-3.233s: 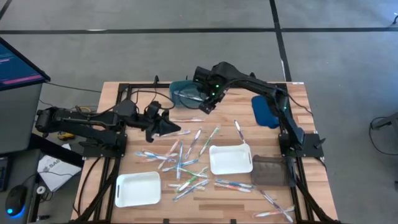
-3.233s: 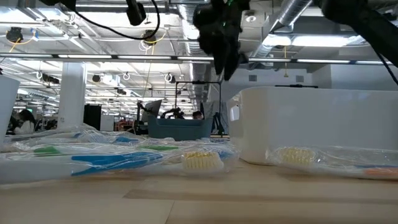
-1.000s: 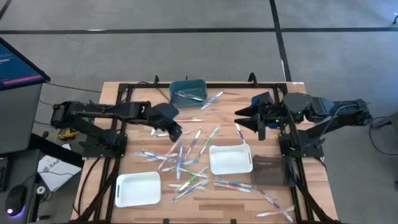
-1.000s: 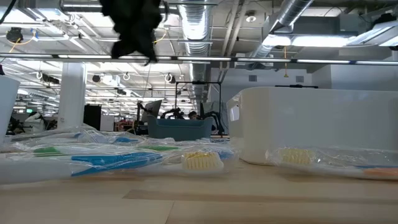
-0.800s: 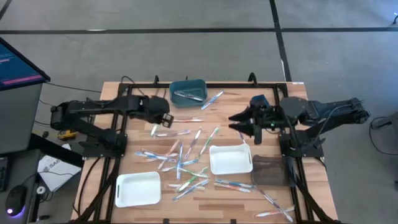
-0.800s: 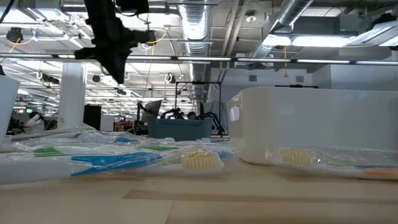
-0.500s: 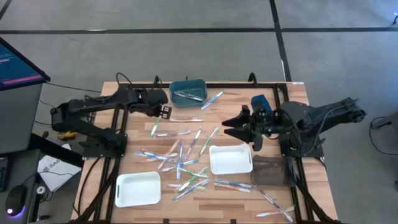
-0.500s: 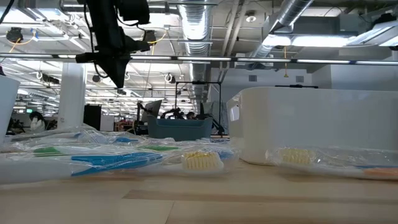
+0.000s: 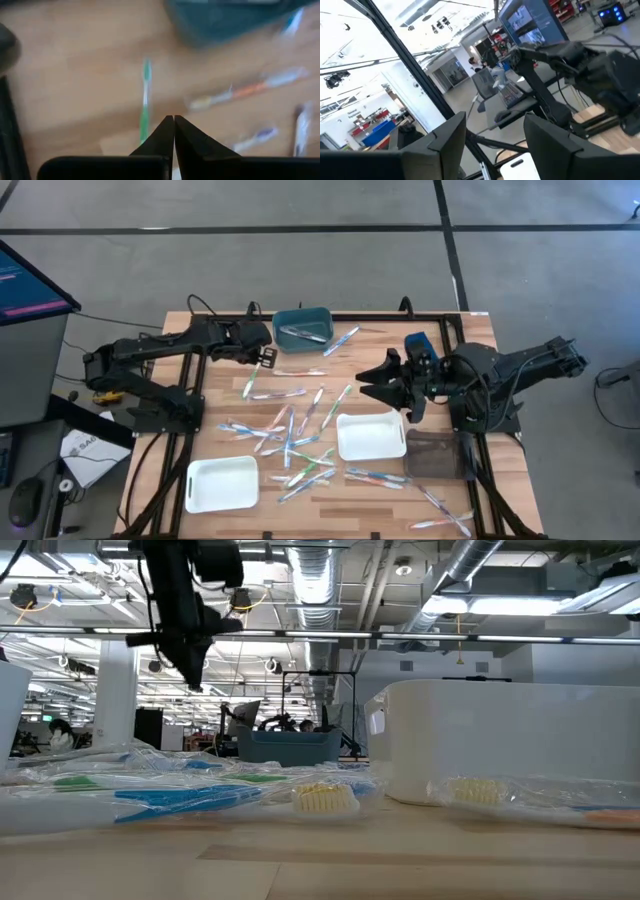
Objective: Pick & Place Toothbrushes
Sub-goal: Put the green toothbrush into the bottom white bin
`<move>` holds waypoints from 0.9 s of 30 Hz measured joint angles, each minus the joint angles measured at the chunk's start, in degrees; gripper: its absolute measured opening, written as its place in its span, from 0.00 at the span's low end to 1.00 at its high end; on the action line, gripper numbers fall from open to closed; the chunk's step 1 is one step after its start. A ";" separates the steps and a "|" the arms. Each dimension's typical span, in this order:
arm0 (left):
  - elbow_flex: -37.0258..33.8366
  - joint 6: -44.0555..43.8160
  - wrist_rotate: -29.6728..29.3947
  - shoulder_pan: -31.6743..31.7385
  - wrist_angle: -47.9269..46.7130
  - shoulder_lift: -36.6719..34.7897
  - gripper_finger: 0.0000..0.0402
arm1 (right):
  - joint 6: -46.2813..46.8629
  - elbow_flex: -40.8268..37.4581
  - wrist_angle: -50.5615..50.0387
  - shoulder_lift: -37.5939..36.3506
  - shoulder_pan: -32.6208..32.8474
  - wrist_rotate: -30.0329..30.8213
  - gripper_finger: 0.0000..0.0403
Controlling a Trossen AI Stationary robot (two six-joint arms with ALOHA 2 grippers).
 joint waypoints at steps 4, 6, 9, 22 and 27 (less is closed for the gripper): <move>-4.48 -0.39 10.18 2.25 1.39 2.73 0.02 | 0.00 0.00 0.02 0.00 -1.22 0.17 0.49; -6.63 0.00 11.94 3.28 1.71 4.37 0.02 | 0.24 0.00 0.05 0.00 -1.62 0.20 0.49; -9.08 1.18 11.96 4.62 1.96 5.92 0.05 | 0.32 0.00 0.21 0.00 -2.23 0.20 0.48; -10.35 3.99 11.17 4.02 11.05 4.31 0.43 | 0.46 0.00 1.12 0.00 -2.57 -0.03 0.48; -10.36 4.17 9.67 4.61 11.51 4.76 0.50 | 0.44 0.00 1.05 0.00 -2.60 -0.03 0.48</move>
